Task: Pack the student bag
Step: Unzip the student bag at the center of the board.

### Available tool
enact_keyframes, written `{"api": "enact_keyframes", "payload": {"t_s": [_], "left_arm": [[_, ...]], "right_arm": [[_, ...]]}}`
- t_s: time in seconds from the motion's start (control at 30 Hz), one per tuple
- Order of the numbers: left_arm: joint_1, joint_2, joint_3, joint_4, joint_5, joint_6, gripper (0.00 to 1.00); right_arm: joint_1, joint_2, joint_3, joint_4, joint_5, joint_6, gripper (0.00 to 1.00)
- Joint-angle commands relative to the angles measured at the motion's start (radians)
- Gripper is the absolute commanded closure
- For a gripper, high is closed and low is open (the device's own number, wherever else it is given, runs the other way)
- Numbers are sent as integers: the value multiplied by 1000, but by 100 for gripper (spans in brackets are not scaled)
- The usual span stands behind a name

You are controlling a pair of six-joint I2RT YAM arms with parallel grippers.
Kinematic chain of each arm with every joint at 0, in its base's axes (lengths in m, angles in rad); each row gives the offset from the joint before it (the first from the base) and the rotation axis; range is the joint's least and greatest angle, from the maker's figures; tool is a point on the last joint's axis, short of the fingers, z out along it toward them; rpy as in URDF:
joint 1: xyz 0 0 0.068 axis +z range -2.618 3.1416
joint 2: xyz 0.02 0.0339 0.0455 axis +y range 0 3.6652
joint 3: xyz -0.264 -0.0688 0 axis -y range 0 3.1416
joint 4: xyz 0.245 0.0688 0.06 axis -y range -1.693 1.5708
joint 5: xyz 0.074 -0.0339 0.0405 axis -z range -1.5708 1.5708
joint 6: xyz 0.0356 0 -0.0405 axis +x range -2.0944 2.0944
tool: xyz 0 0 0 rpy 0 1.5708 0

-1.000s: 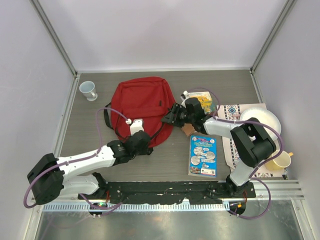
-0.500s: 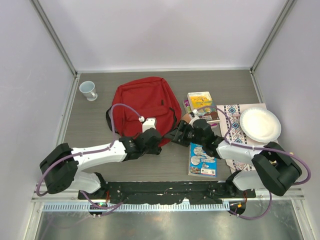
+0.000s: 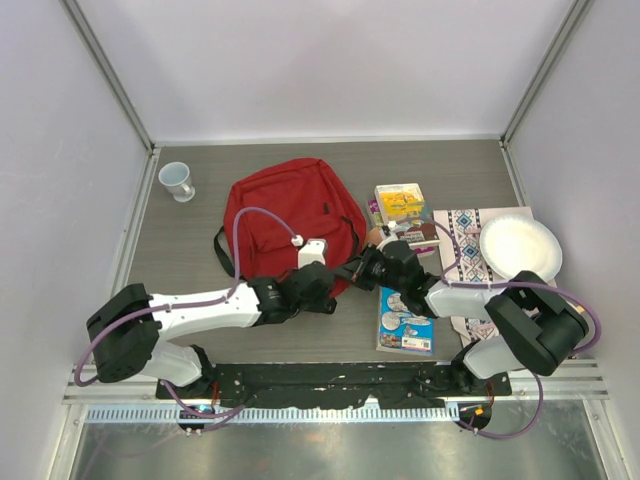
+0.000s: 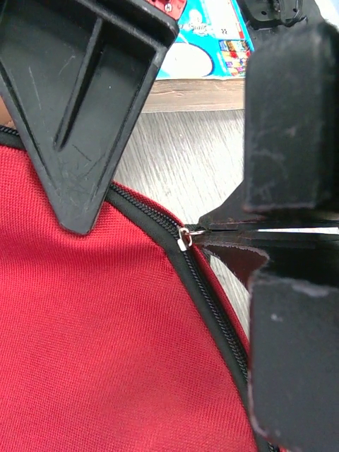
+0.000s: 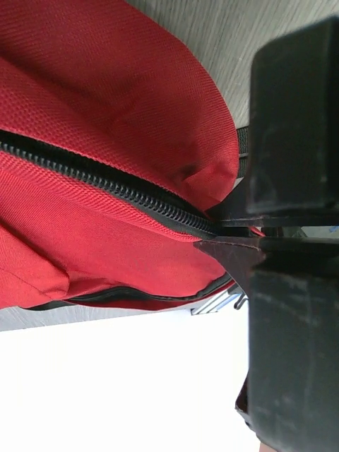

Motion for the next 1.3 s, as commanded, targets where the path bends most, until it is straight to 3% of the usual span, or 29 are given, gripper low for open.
{"api": "enact_keyframes", "payload": {"t_s": [0.0, 0.2, 0.4, 0.57, 0.73, 0.77, 0.87, 0.9, 1.0, 1.27], "left_arm": [[-13, -26, 19, -75, -72, -19, 100], [-13, -90, -18, -316, -234, -88, 100], [7, -167, -60, -442, -299, -139, 100], [19, -216, -89, -468, -302, -161, 100], [18, -244, -121, -295, -215, -99, 100], [18, -244, -127, -260, -177, -81, 100], [18, -215, -120, -146, -115, -69, 100], [18, -201, -113, -111, -108, -68, 100], [18, -143, -83, -54, -101, -59, 100], [18, -12, 35, -45, -117, -12, 100]], "right_arm": [[-22, -24, 59, -35, 60, -71, 99], [-85, -9, 202, -195, 86, -261, 99], [-106, 25, 294, -252, 93, -401, 99], [-111, 103, 392, -266, 75, -475, 99], [-115, 187, 515, -375, 28, -516, 99], [-115, 192, 512, -375, 26, -505, 97], [-117, 164, 469, -370, 17, -478, 74], [-120, 149, 454, -376, 14, -469, 58], [-125, 53, 372, -367, 3, -403, 40], [-109, -205, 104, -326, -5, -177, 33]]}}
